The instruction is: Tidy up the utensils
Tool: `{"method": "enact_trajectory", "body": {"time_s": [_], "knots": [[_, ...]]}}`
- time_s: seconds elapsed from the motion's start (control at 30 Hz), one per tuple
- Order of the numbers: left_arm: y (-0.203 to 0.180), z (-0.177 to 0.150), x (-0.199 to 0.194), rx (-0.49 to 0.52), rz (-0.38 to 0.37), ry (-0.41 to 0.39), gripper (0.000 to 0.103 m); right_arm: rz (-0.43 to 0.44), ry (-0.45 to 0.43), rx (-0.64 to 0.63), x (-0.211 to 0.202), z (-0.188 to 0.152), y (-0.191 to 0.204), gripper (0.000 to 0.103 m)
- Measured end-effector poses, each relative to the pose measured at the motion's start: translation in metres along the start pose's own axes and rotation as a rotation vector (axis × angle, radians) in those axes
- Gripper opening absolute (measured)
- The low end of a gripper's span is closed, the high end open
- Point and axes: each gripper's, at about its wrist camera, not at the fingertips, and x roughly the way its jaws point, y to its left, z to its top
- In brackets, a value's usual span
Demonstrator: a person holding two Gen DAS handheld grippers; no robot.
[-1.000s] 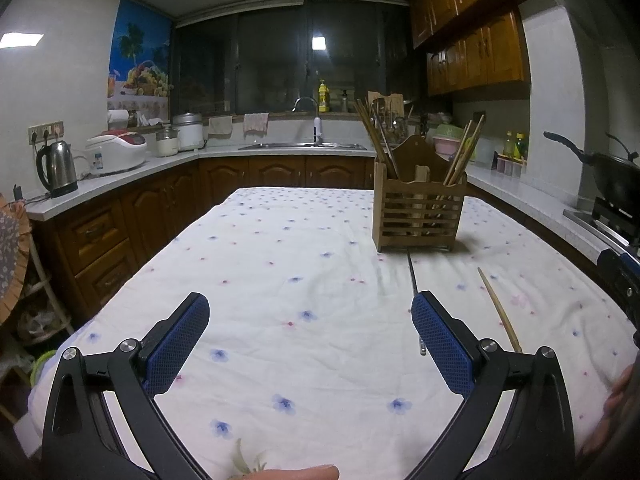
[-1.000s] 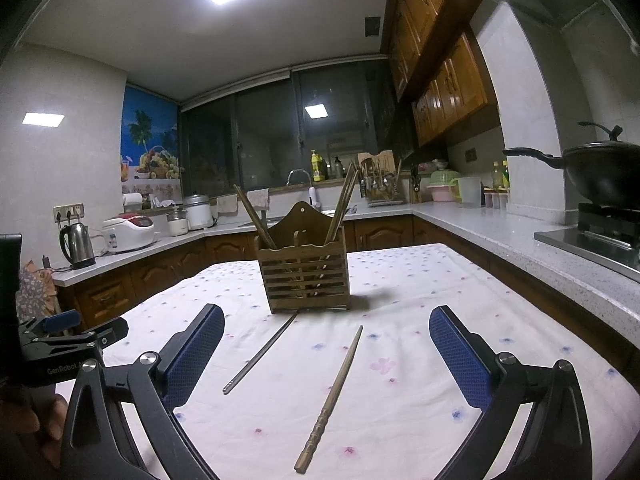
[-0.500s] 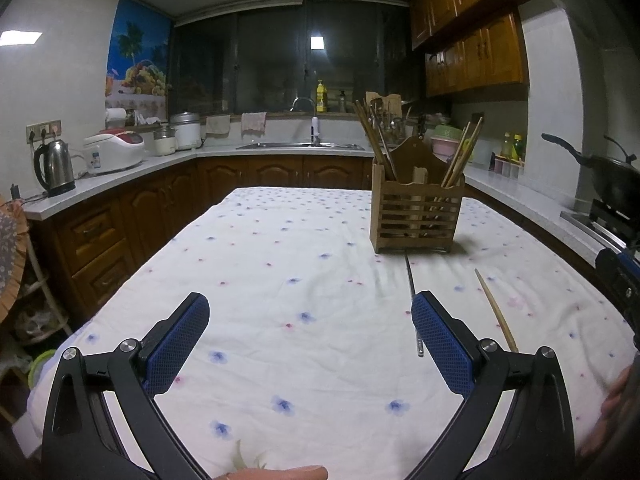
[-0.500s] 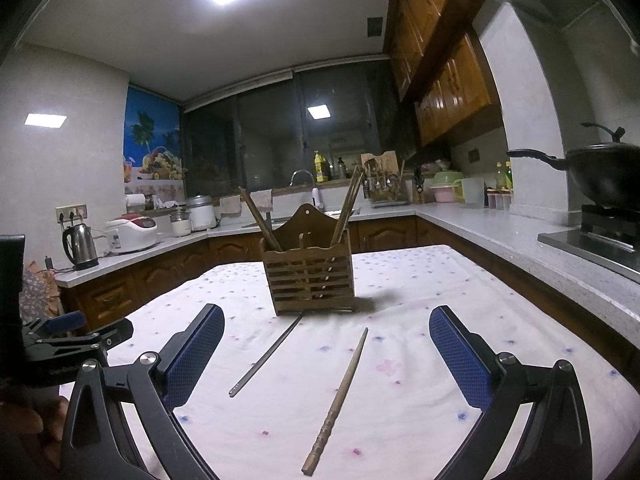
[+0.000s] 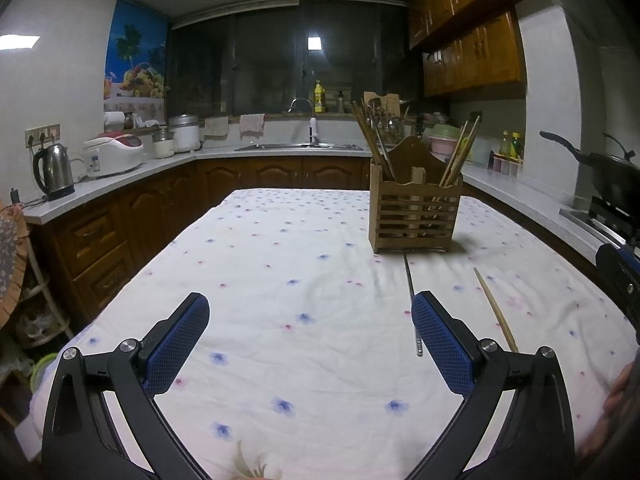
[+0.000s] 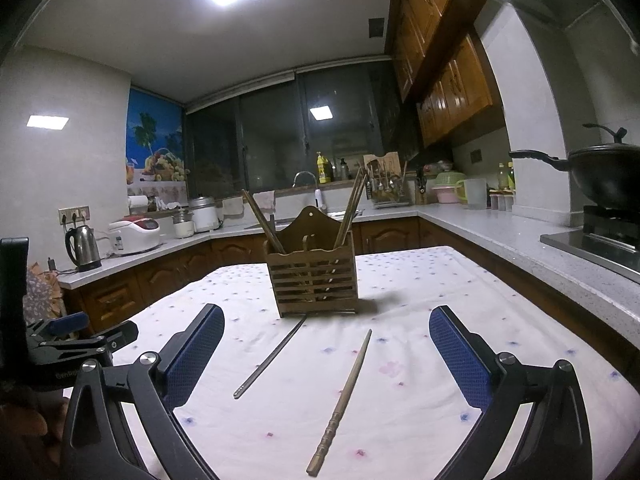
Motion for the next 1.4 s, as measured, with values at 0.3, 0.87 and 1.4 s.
{"method": "enact_trajectory", "body": {"time_s": [0.3, 0.87, 1.4], "knots": [[0.0003, 0.0, 0.0004, -0.001, -0.004, 0.0, 0.103, 0.003, -0.003, 0.003, 0.0015, 0.0026, 0.0023, 0.103], [-0.0001, -0.0001, -0.0007, -0.005, -0.002, 0.002, 0.103, 0.001, 0.004, 0.004, 0.0034, 0.0035, 0.0039, 0.103], [0.0002, -0.0006, 0.0003, -0.007, -0.003, 0.006, 0.103, 0.003, 0.008, 0.007, 0.0035, 0.0032, 0.0032, 0.103]]}}
